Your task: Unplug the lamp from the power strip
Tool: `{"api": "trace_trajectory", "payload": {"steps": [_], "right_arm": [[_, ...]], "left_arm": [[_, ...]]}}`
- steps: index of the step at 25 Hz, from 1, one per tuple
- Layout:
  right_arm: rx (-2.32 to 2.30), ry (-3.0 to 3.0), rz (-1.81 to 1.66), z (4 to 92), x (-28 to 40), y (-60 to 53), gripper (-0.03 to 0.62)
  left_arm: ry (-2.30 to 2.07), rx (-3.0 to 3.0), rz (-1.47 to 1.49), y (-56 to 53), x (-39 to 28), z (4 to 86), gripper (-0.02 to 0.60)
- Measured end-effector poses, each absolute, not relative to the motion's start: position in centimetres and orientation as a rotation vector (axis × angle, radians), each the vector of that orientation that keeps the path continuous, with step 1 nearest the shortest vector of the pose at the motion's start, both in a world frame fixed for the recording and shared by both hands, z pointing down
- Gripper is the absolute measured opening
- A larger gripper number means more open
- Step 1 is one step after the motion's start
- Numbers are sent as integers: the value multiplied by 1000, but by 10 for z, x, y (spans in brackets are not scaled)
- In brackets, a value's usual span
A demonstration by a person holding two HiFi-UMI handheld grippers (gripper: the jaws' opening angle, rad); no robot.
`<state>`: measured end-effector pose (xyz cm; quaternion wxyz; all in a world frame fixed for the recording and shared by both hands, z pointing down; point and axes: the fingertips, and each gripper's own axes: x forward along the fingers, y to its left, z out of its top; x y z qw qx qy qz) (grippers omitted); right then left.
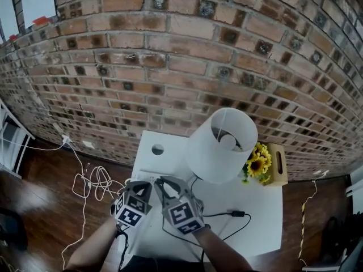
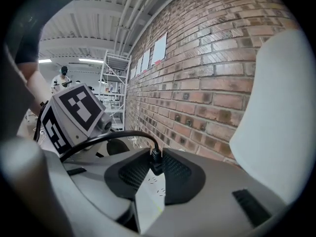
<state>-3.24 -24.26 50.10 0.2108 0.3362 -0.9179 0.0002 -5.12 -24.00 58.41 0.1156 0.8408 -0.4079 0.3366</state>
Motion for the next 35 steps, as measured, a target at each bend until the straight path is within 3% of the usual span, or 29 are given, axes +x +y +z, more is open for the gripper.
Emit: {"api": "trace_trajectory", "payload": {"steps": [19,27,35], "right_arm": [[967,-2510,-161,456,-52,-237,83],[963,-2557,-116,470,-43,-271,83],[899,-2604,-19,478,-52,-291,83]], "left_arm": [[-1337,2491,880,-207,-94,538,15],[-1456,2386,979,-223,-108,540,15],[-1604,2319,867,-244,-118,514,15]]}}
